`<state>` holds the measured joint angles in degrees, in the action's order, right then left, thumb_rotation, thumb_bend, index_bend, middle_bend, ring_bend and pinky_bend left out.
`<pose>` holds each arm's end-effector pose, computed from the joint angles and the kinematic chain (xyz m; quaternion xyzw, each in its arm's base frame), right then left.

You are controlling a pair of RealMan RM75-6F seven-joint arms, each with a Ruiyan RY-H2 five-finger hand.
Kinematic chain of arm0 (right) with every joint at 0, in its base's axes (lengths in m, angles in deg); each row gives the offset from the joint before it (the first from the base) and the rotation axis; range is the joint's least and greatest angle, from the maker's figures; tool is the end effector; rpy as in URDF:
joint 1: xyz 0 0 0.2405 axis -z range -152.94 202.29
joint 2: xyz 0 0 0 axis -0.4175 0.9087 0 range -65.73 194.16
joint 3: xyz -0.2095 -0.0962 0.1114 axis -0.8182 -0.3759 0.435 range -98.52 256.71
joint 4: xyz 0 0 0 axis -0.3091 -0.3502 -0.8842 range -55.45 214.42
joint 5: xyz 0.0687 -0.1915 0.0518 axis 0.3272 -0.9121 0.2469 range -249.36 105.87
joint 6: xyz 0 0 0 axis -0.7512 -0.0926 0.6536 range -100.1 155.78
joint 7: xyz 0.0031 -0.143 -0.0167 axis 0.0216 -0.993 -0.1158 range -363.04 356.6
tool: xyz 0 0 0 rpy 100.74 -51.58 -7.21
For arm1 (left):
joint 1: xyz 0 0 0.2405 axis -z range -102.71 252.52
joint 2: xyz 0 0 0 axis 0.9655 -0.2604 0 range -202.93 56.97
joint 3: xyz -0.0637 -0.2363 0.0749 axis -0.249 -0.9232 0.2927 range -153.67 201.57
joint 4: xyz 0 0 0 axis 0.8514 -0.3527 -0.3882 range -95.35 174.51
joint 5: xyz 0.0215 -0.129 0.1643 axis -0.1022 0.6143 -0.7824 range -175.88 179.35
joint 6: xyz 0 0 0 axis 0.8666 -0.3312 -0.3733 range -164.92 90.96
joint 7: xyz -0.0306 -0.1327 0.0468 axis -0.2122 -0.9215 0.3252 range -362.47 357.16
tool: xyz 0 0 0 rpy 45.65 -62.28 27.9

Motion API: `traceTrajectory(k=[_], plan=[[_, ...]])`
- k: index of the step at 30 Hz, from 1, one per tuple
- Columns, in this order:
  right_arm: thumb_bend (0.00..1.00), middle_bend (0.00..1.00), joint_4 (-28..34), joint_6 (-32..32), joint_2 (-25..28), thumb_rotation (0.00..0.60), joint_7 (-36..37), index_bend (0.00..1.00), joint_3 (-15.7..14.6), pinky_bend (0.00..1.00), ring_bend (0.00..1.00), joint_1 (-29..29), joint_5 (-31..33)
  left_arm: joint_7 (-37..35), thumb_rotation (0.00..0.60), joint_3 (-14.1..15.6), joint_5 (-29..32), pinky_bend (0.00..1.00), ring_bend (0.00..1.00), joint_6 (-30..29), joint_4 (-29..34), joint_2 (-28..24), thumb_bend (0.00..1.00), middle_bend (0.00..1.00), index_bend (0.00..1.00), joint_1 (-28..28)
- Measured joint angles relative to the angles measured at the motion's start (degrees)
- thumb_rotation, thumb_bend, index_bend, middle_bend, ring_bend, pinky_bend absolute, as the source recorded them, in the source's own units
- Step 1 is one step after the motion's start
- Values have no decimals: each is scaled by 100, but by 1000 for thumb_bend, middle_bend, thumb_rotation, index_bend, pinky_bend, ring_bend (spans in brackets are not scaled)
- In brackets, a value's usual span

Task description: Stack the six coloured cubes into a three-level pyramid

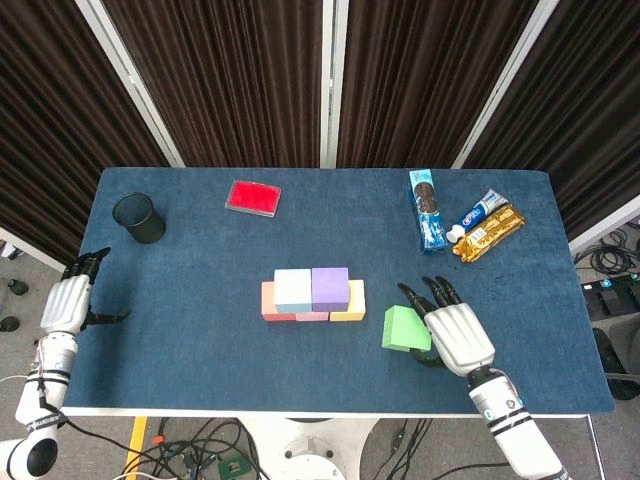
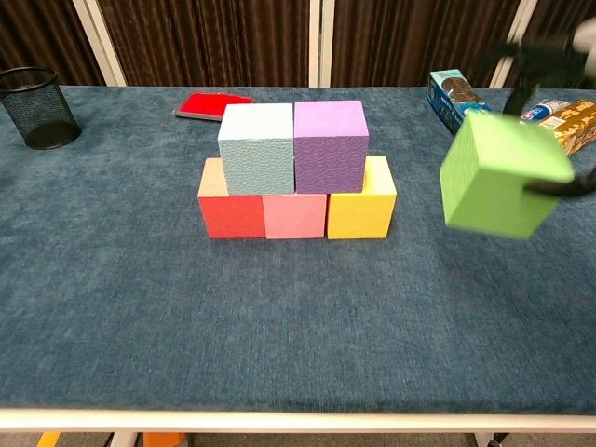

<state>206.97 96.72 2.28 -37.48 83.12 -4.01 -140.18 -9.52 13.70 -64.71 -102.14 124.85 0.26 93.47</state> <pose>-0.1316 -0.2331 0.1028 0.7362 -0.3694 0.3631 0.4356 -0.3128 0.2791 0.1062 -0.5293 -0.5244 -0.3975 0.5356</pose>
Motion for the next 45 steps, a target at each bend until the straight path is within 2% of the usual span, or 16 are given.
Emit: traceTrajectory(k=[2, 7, 11, 14, 19, 25, 36, 40, 45], plan=[[277, 493, 254, -256, 511, 600, 155, 0, 393, 0, 16, -291, 226, -42, 600, -12, -1, 64, 0, 23, 27, -23, 1, 88, 76, 2], [269, 494, 372, -1062, 1098, 600, 513, 0, 1188, 0, 16, -1098, 1132, -128, 600, -25, -37, 64, 0, 68, 75, -90, 1, 88, 76, 16], [248, 498, 151, -1763, 1229, 600, 778, 0, 1548, 0, 16, -1926, 2061, -274, 600, 18, -251, 69, 0, 42, 34, -108, 0, 88, 76, 13], [238, 495, -268, -2298, 1135, 600, 939, 0, 1713, 0, 16, -2644, 2657, -519, 600, 111, -652, 70, 0, -54, -194, -74, 0, 88, 77, 1], [226, 492, -870, -2558, 750, 600, 853, 0, 1657, 0, 15, -3384, 3028, -1107, 600, 278, -1187, 69, 0, -269, -647, -2, 0, 88, 77, -48], [227, 493, -1167, -2619, 501, 600, 743, 0, 1405, 0, 16, -3878, 3542, -1405, 600, 430, -1542, 70, 0, -476, -876, 7, 0, 88, 77, -82], [230, 481, -1590, -3104, 422, 600, 1152, 0, 1285, 0, 16, -4072, 3321, -1683, 600, 600, -1749, 71, 0, -432, -1113, 65, 0, 88, 77, -19], [230, 478, -1728, -3392, 481, 600, 1260, 0, 1202, 0, 16, -4267, 3303, -1727, 600, 605, -1735, 71, 0, -418, -1138, 82, 0, 88, 77, -5], [231, 478, -1766, -3426, 524, 600, 1222, 0, 1061, 0, 16, -4555, 3424, -1746, 600, 625, -1740, 71, 0, -400, -1157, 80, 0, 88, 77, 14]])
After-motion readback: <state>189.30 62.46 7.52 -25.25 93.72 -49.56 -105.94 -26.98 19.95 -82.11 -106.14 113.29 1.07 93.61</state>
